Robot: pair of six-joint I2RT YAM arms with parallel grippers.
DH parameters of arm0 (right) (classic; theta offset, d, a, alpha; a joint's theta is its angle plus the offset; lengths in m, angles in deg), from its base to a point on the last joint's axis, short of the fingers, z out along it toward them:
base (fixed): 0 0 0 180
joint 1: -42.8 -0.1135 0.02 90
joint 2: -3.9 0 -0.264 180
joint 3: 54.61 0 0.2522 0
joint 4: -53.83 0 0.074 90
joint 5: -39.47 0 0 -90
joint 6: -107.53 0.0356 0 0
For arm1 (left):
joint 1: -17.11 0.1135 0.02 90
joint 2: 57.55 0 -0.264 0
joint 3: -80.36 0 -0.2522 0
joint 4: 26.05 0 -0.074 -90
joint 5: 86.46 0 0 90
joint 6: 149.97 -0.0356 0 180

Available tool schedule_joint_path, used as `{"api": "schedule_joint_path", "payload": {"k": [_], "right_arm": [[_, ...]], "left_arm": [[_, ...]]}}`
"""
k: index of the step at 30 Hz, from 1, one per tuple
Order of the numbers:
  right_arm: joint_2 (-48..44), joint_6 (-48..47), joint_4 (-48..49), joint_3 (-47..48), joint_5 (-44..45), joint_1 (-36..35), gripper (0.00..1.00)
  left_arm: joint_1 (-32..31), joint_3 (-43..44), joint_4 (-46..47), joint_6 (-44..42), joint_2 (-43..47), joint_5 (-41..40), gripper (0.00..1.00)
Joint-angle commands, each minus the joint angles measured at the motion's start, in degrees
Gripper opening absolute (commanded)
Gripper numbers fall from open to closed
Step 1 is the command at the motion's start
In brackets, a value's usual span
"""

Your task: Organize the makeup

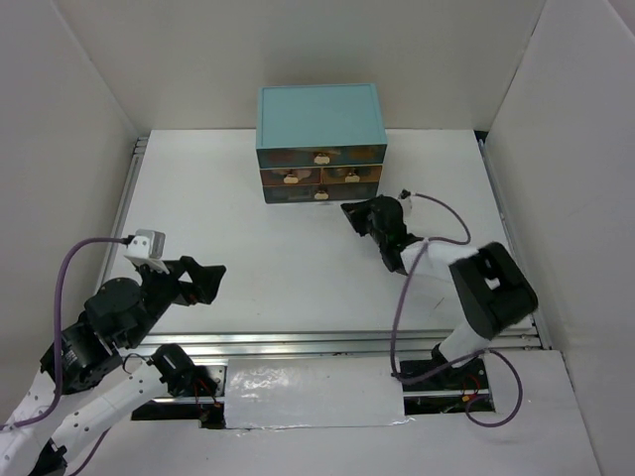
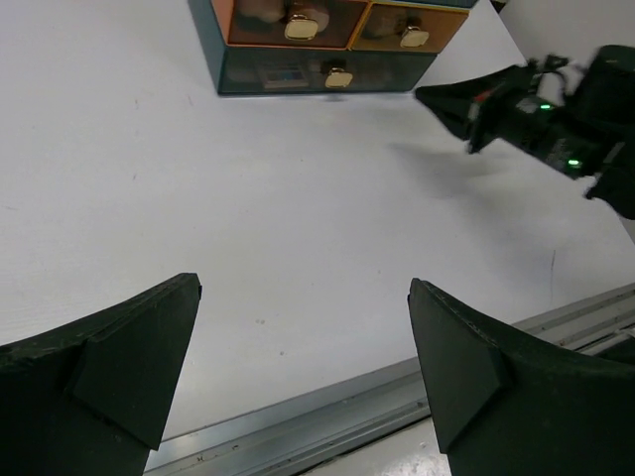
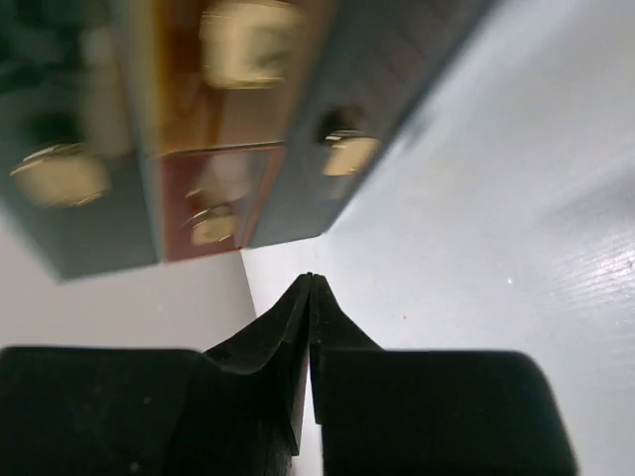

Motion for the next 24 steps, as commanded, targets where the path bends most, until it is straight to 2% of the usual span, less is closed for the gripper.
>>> {"api": "schedule_joint_path", "payload": {"k": [1,2,4,5,6,7,8,11,14,19,24], "right_arm": [[-12.9,-17.3,2.6,-2.7,-2.5,0.8,0.10],[-16.4,-20.8,-4.5,-2.4,-3.5,0.7,0.16],[-27.6,-31.8,-16.1,1.5,-2.2,0.1,0.47],[-31.0,-35.0,-27.2,3.2,0.2,-0.5,0.60],[-38.1,-40.7,-32.6,6.2,0.4,-0.6,0.79],[-41.7,-43.5,-42.8,7.9,0.3,-0.7,0.89],[-44.7,-45.7,-47.7,10.0,0.5,-0.7,0.98],[-59.3,-52.9,-63.2,17.2,0.1,-1.2,1.00],[-66.4,-55.9,-75.7,26.6,0.9,-1.2,1.00],[-70.9,-57.5,-92.8,36.5,4.0,-1.2,1.00],[-75.1,-59.2,-99.5,39.4,5.4,-1.2,1.00]], "left_arm": [[-0.2,0.2,0.4,1.3,2.3,-5.4,0.99],[-0.2,0.5,-0.2,3.3,2.3,-8.1,0.99],[-0.2,2.4,-5.2,6.5,-0.1,-16.9,0.99],[-0.2,3.4,-7.0,9.4,-1.7,-19.5,0.99],[-0.1,5.6,-9.1,10.9,-3.4,-21.6,1.00],[-0.1,6.4,-12.3,14.4,-6.4,-26.1,0.99],[0.1,7.1,-13.3,15.2,-7.9,-27.8,0.99],[0.5,11.1,-16.1,16.2,-11.7,-31.4,1.00],[0.4,15.8,-20.6,18.1,-13.1,-36.2,0.99],[0.4,19.2,-22.3,14.3,-7.2,-35.2,0.99],[0.5,16.0,-21.5,9.8,2.7,-28.0,0.99]]}}
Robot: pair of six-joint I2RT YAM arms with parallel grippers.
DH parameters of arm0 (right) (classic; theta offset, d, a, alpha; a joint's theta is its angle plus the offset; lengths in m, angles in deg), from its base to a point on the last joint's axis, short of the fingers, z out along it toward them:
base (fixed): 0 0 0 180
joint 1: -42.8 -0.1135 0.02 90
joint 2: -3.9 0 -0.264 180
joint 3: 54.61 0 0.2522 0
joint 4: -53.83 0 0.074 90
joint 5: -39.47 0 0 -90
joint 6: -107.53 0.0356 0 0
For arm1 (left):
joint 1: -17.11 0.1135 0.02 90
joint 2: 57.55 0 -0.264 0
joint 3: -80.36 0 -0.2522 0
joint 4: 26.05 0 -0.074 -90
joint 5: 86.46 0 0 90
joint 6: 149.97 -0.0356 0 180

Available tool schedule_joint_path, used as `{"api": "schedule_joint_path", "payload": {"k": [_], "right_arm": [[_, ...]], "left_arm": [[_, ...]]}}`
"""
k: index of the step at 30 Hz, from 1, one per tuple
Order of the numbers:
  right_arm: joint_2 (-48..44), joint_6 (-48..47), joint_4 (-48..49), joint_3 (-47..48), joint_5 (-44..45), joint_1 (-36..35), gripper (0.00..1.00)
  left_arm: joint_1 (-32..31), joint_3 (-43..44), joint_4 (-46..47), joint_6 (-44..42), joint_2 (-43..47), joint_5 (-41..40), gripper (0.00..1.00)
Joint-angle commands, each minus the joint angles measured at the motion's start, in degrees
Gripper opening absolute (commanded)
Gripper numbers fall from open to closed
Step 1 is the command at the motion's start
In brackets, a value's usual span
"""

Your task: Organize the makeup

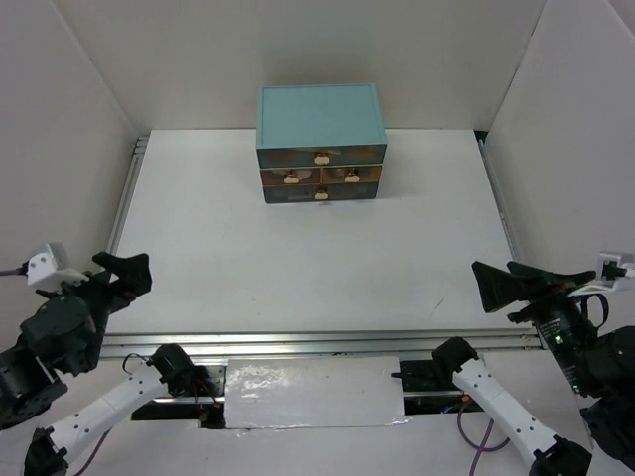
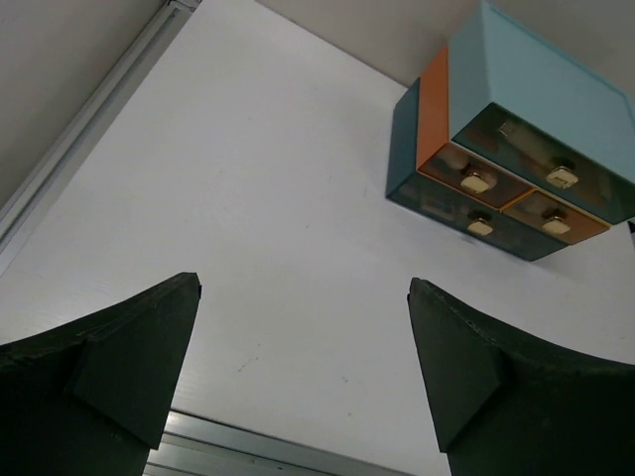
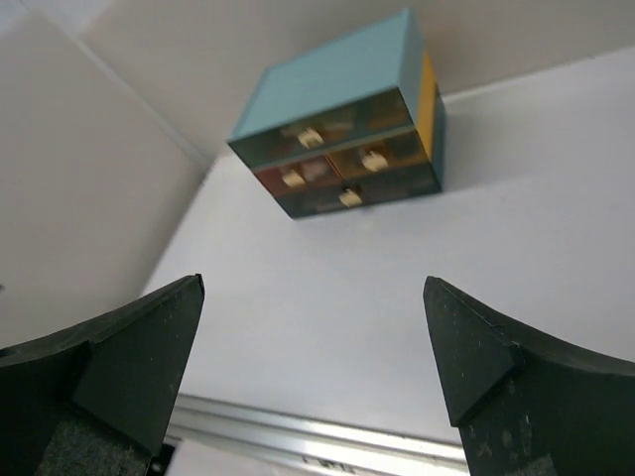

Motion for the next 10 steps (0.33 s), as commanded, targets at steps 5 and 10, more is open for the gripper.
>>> {"api": "schedule_joint_path", "payload": {"k": [5,10], "right_arm": [[-3.1,-4.1,-12.2,-1.2,0.0,-0.3,1.00],[-4.1,-2.8,-11.9,-3.0,0.8,-0.3,1.00]], "left_arm": [[0.2,-5.0,2.5,-5.3,9.8,6.5,0.99],[0.2,-4.9,2.1,-5.5,9.9,7.0,0.99]]}}
